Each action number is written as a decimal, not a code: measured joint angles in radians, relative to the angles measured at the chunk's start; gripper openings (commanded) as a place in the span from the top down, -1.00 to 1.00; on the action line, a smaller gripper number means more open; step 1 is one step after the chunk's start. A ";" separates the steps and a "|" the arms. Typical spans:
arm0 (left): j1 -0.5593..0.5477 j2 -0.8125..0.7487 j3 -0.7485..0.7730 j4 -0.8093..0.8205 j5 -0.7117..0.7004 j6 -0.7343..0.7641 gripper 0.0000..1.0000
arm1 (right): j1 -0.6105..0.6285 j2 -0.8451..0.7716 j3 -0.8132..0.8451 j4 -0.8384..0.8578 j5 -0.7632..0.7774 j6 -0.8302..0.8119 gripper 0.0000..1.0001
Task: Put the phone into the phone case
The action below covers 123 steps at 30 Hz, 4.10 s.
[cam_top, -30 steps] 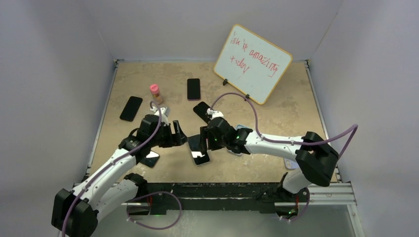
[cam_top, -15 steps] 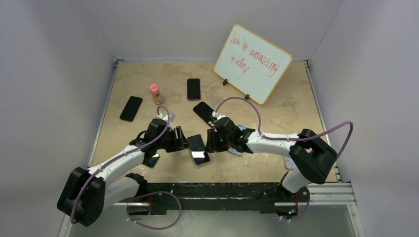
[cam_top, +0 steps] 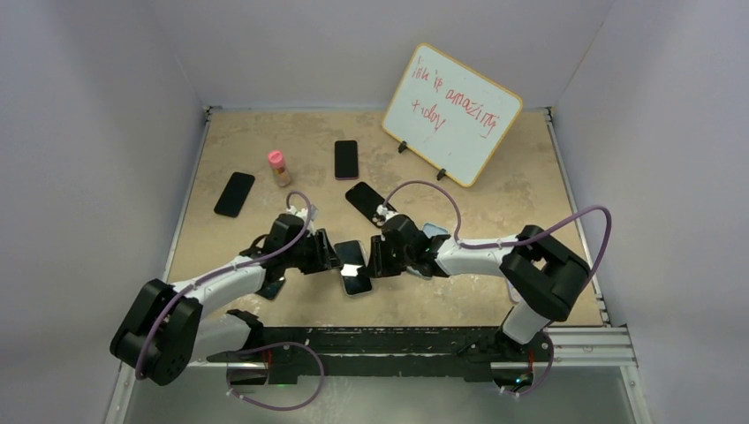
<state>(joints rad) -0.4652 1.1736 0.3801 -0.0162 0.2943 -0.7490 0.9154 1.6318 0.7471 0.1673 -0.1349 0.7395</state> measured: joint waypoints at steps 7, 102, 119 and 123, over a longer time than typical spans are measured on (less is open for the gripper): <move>-0.021 0.044 0.009 0.023 0.011 0.000 0.54 | 0.018 0.000 -0.026 0.056 0.012 0.065 0.58; 0.008 0.130 0.081 -0.074 0.097 -0.021 0.74 | 0.000 0.013 -0.089 0.287 -0.018 0.211 -0.38; 0.039 0.100 -0.019 0.070 0.174 -0.095 0.80 | -0.099 0.082 -0.191 0.597 -0.175 0.419 -0.30; 0.040 0.092 -0.023 0.065 0.169 -0.096 0.80 | -0.100 0.083 -0.212 0.641 -0.175 0.431 -0.20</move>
<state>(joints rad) -0.4255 1.2659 0.3576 0.0486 0.4633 -0.8452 0.8150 1.7149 0.5354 0.8085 -0.3096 1.1706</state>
